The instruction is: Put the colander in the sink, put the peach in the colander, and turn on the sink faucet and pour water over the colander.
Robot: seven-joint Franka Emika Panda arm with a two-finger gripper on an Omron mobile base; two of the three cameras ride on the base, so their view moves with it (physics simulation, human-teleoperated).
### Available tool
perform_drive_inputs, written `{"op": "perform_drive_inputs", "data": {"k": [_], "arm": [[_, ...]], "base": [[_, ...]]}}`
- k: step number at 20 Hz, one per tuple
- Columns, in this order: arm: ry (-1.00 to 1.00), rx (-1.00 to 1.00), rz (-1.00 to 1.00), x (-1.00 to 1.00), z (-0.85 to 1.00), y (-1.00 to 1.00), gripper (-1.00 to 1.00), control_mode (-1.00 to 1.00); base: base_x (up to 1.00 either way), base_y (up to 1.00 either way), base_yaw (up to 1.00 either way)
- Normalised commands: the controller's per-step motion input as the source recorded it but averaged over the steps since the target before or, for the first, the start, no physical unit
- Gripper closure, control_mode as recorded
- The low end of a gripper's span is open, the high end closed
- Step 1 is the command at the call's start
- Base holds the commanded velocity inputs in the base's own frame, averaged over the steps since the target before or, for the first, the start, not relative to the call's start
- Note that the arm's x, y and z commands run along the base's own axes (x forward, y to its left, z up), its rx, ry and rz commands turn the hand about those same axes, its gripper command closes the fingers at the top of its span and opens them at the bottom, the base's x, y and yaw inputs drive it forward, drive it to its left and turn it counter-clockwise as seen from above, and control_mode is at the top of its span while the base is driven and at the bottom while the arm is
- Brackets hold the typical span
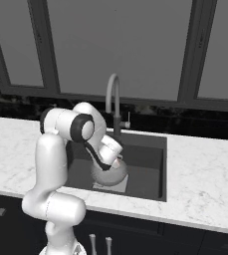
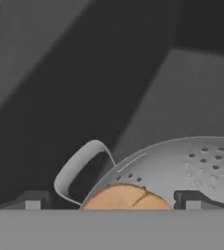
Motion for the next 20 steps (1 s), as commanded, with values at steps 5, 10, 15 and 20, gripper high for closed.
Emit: {"op": "perform_drive_inputs", "data": {"k": [5,10,15,20], "arm": [[-0.35,0.0,0.01,-0.81,0.11,0.07,-1.0,-1.0],[-0.33,0.0,0.02,-0.83,0.4,0.6,-1.0,-1.0],[-0.17,0.0,0.07,-0.79,0.19,0.98,-1.0,-1.0],[-0.04,0.0,0.05,-0.72,0.81,0.92,-1.0,-1.0]], "base": [[0.0,0.0,0.0],[0.0,0.0,0.0],[0.0,0.0,0.0],[0.0,0.0,0.0]]}}
